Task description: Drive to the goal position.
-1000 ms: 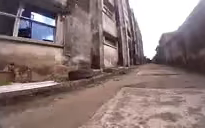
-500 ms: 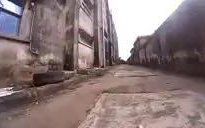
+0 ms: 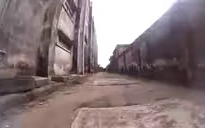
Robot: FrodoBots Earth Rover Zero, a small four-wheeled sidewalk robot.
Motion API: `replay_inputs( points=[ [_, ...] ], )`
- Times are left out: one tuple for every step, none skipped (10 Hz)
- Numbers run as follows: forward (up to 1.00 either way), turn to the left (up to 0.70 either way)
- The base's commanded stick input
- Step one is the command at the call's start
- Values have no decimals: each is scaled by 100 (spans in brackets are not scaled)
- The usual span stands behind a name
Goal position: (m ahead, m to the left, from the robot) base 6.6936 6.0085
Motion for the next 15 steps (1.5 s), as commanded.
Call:
replay_inputs(
  points=[
    [100, -38],
    [100, -38],
    [100, 2],
    [100, 2],
    [100, 2],
    [100, 2],
    [100, 2],
    [100, 2],
    [100, 2],
    [100, 13],
    [100, 34],
    [100, 42],
    [100, 42],
    [100, 42],
    [100, 42]
  ],
)
